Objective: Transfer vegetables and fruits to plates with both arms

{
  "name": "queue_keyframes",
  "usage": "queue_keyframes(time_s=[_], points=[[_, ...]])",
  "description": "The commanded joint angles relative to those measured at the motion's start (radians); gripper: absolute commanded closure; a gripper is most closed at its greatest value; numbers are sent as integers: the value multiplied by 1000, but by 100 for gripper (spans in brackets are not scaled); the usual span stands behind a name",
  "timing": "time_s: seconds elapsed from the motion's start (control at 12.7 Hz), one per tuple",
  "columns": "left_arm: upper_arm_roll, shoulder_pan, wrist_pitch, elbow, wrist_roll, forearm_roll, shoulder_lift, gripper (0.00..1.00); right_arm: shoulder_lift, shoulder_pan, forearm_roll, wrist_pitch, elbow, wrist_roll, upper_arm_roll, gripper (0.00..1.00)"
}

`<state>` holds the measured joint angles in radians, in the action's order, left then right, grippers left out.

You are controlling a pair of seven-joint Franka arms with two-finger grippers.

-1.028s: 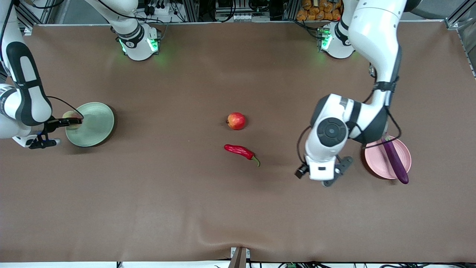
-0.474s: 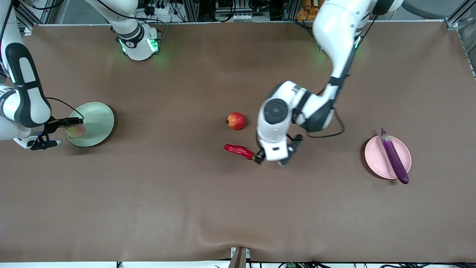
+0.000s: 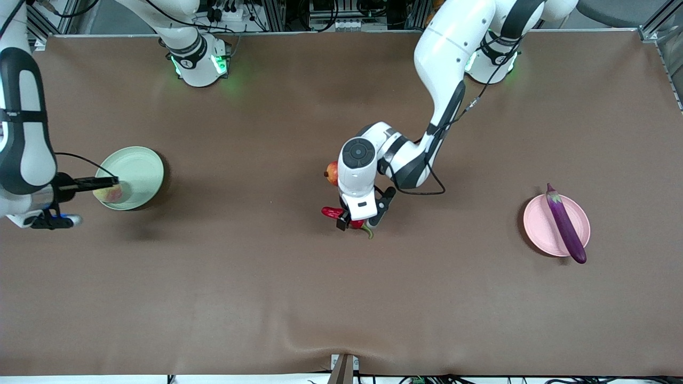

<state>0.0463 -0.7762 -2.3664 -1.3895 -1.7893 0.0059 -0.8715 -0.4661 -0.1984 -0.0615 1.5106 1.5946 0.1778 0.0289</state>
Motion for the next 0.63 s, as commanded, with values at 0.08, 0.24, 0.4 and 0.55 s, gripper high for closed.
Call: queue_keyframes(time_s=[0.08,0.24,0.4,0.55], points=[[12,-5,-54,50,-18,-10,-61,0,0,112,-79,-75,-68,-286,6,0],[26,-23,-71,50,-27,-6,-70,6,4,158,-128,-102,-79,-401,6,0],[29,-25,-70,49,-30,-1,-63,94,7,203,-202,-130,-82,-509,3,0],[47,-31,-51,50,-30,-1,-35,98,7,261,-225,-124,-84,-660,-15,0]])
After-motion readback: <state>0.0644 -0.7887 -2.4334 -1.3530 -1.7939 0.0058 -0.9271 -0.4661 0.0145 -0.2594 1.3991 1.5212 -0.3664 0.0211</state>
